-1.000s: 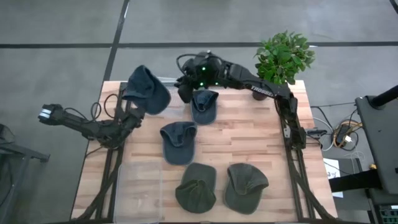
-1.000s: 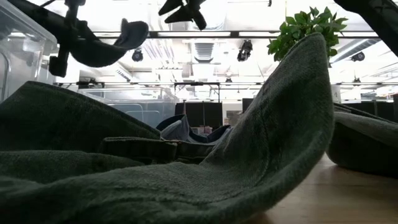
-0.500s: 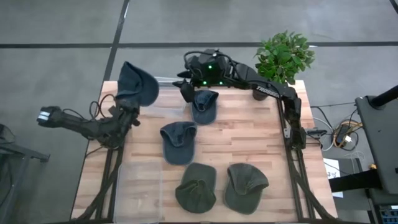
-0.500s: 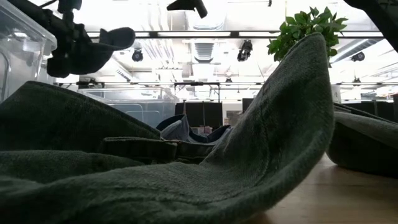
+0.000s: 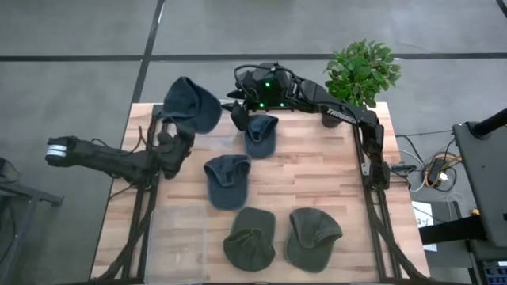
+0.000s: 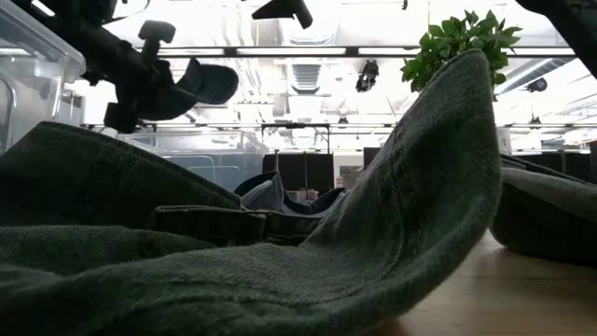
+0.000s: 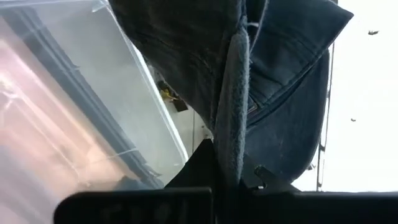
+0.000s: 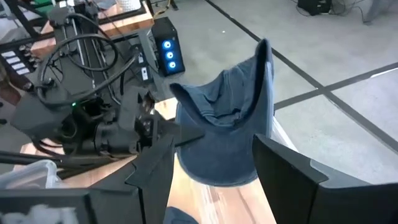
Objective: Pick & Place hat
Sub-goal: Put the top right blue cap into the top transparent bin
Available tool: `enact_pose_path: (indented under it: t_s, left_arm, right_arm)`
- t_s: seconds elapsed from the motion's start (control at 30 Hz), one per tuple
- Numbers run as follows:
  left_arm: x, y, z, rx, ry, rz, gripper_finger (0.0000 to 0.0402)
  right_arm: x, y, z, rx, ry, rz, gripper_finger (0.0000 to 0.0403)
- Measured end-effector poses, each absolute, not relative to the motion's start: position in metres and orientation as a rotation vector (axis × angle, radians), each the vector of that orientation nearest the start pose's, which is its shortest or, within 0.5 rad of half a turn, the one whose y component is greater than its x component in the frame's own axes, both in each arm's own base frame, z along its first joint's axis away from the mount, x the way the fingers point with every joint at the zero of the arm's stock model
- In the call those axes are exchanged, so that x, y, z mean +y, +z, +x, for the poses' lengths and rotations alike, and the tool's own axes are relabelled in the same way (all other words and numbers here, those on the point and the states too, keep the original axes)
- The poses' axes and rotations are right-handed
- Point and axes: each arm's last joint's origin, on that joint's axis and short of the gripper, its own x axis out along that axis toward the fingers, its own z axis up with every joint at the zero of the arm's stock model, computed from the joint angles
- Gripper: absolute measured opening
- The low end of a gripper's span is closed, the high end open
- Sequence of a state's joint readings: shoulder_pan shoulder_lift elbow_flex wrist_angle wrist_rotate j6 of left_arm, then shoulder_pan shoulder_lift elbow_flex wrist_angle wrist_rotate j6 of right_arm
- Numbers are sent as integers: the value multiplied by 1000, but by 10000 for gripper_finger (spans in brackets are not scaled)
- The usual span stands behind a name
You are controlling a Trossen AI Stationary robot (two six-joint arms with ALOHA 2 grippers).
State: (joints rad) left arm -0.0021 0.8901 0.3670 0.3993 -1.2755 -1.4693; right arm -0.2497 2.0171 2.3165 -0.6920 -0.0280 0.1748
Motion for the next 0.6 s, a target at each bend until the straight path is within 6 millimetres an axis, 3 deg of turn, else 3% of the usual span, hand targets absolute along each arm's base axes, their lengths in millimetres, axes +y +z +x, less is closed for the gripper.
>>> enact_pose_path:
  t_s: [0.27,0.6]
  left_arm:
    - [31,224,179,-812,1013,-1288,10]
    - [37,214,185,-842,1052,-1312,34]
  right_arm:
    - [-107,435,425,378,-247,202,210]
    - [-107,436,424,378,-242,179,210]
